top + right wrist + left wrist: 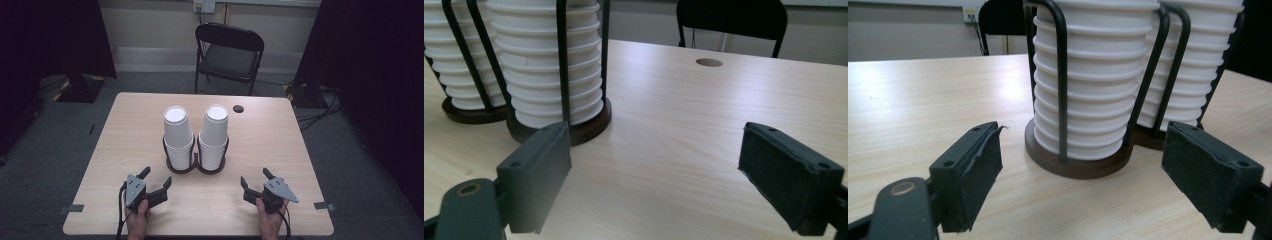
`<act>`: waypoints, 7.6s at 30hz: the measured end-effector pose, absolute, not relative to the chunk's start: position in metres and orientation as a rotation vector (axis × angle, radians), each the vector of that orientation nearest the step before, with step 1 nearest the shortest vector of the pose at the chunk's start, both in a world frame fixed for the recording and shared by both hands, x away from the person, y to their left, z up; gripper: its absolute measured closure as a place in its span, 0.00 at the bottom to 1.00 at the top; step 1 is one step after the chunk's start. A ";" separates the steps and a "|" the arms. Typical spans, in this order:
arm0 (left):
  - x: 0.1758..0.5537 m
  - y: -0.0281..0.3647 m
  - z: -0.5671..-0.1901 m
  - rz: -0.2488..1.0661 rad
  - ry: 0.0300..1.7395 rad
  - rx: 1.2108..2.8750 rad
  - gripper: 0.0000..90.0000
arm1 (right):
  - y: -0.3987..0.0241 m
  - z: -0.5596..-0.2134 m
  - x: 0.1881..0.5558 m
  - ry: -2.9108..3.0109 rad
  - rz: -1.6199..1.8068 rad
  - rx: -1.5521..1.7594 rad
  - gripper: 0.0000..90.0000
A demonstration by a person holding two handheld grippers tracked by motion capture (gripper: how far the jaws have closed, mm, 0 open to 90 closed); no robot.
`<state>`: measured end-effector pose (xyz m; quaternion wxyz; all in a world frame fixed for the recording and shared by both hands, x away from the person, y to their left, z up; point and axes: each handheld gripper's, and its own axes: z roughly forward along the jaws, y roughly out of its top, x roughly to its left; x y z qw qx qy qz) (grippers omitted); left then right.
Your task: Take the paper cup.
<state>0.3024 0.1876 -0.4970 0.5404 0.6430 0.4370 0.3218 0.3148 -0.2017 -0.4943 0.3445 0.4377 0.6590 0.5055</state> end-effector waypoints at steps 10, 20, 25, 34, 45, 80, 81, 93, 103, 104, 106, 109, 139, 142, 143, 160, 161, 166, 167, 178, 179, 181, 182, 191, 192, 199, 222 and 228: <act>0.302 0.188 -0.497 0.752 1.018 1.530 0.19 | -0.198 -0.494 0.316 1.769 1.286 1.145 0.15; 0.304 0.191 -0.497 0.717 1.011 1.529 0.18 | -0.194 -0.490 0.315 1.742 1.323 1.201 0.23; 0.303 0.190 -0.497 0.723 1.017 1.523 0.18 | -0.183 -0.480 0.316 1.754 1.366 1.144 0.30; 0.302 0.190 -0.497 0.723 0.984 1.532 0.18 | -0.177 -0.461 0.323 1.737 1.478 1.090 0.31; 0.301 0.190 -0.497 0.722 0.969 1.539 0.18 | -0.171 -0.436 0.336 1.788 1.530 1.056 0.24; 0.301 0.188 -0.497 0.734 0.951 1.563 0.18 | -0.135 -0.358 0.393 1.832 1.623 0.905 0.15; 0.301 0.188 -0.497 0.734 0.951 1.563 0.18 | -0.134 -0.357 0.395 1.831 1.624 0.903 0.15; 0.300 0.188 -0.497 0.744 0.952 1.551 0.18 | -0.123 -0.349 0.416 1.856 1.649 0.920 0.15; 0.299 0.188 -0.497 0.749 0.945 1.548 0.18 | -0.112 -0.351 0.437 1.899 1.639 0.931 0.14; 0.299 0.189 -0.498 0.747 0.944 1.546 0.18 | -0.112 -0.351 0.438 1.902 1.645 0.934 0.14; 0.299 0.189 -0.497 0.748 0.943 1.547 0.18 | -0.109 -0.353 0.440 1.906 1.642 0.944 0.14; 0.299 0.188 -0.498 0.748 0.943 1.546 0.18 | -0.105 -0.357 0.442 1.920 1.626 0.941 0.14; 0.299 0.189 -0.498 0.750 0.939 1.544 0.18 | -0.096 -0.384 0.446 1.995 1.569 0.975 0.14; 0.300 0.189 -0.497 0.736 0.930 1.552 0.18 | -0.096 -0.382 0.446 1.995 1.572 0.970 0.15; 0.300 0.189 -0.497 0.735 0.931 1.553 0.18 | -0.097 -0.382 0.446 1.994 1.578 0.974 0.16; 0.299 0.189 -0.498 0.744 0.944 1.536 0.18 | -0.100 -0.370 0.444 1.966 1.617 0.959 0.16; 0.299 0.189 -0.498 0.742 0.943 1.538 0.18 | -0.100 -0.369 0.444 1.963 1.621 0.961 0.16; 0.299 0.189 -0.498 0.747 0.938 1.543 0.18 | -0.100 -0.363 0.444 1.959 1.633 0.953 0.16; 0.299 0.189 -0.498 0.747 0.938 1.542 0.18 | -0.100 -0.361 0.444 1.956 1.634 0.951 0.16; 0.299 0.189 -0.498 0.747 0.931 1.549 0.18 | -0.102 -0.346 0.444 1.907 1.664 0.952 0.16; 0.299 0.189 -0.498 0.748 0.931 1.550 0.18 | -0.102 -0.345 0.444 1.905 1.663 0.950 0.16; 0.299 0.189 -0.498 0.743 0.931 1.548 0.18 | -0.100 -0.342 0.443 1.905 1.673 0.942 0.16; 0.299 0.189 -0.497 0.737 0.926 1.554 0.18 | -0.100 -0.340 0.443 1.912 1.664 0.938 0.16; 0.300 0.185 -0.497 0.764 0.945 1.576 0.18 | -0.104 -0.330 0.439 1.885 1.683 0.937 0.16; 0.300 0.185 -0.497 0.773 0.945 1.580 0.18 | -0.105 -0.328 0.439 1.878 1.689 0.936 0.16; 0.299 0.188 -0.497 0.778 0.966 1.542 0.21 | -0.109 -0.313 0.434 1.858 1.712 0.918 0.16; 0.299 0.187 -0.497 0.776 0.974 1.544 0.18 | -0.140 -0.300 0.421 1.787 1.759 0.970 0.17; 0.298 0.188 -0.497 0.776 0.976 1.534 0.17 | -0.152 -0.298 0.414 1.759 1.743 0.986 0.17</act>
